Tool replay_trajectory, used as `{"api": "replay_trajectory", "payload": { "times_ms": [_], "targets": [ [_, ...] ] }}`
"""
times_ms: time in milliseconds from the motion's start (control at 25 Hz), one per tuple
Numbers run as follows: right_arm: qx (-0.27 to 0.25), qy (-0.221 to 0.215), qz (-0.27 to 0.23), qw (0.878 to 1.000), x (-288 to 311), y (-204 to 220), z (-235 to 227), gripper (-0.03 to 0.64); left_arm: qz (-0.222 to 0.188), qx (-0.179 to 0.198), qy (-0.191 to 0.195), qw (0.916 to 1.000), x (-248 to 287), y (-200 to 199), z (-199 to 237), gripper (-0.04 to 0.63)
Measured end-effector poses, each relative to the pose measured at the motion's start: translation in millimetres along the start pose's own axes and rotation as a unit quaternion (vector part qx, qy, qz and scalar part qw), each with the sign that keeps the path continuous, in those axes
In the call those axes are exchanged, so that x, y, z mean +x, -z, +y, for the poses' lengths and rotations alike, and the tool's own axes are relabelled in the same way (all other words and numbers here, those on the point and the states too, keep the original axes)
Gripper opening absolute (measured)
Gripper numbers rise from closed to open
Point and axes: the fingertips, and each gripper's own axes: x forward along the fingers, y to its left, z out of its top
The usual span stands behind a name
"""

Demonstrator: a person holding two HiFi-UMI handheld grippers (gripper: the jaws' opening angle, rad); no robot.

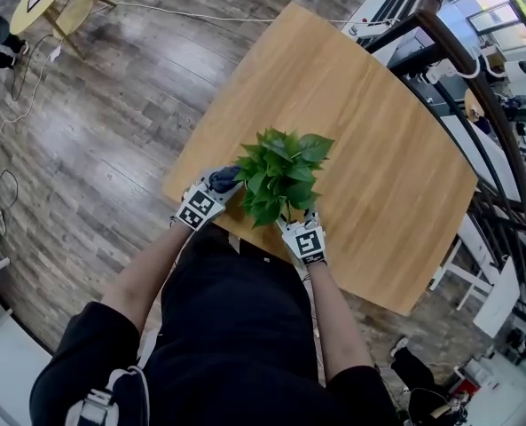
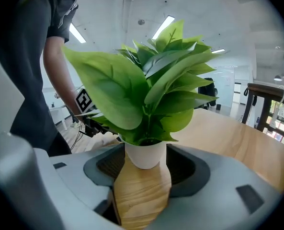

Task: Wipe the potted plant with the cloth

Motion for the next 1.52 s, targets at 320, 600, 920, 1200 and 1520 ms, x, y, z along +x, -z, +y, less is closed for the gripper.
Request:
{"api": "replay_trajectory", "payload": {
  "times_ms": [320,600,920,1200,1520],
  "targets": [
    [-0.003,0.001,-0.01,1.0,10.4,-4.3,8.5,0.252,0.016,0.033,0.002,0.9993,2.4,-0.9,3.4,0.161],
    [0.005,0.003,-0.011,1.0,12.2,-3.6,8.8,0.252,0.031,0.057,0.017,0.9977,-0.8,2.5,-9.0,0.161],
    [0.027,0.015,-0.01,0.999,12.4,-0.7,8.6,0.252,0.063,0.068,0.04,0.9949,-2.9,17.9,-31.4,0.161],
    [0.008,-0.004,-0.002,1.0,13.5,-3.4,28.2,0.252,0.067,0.057,0.025,0.9959,-0.8,17.9,-14.2,0.161],
    [0.003,0.018,-0.007,1.0,10.9,-0.6,4.9,0.253,0.058,0.048,0.014,0.9971,-2.0,11.9,2.3,0.161]
  ]
}}
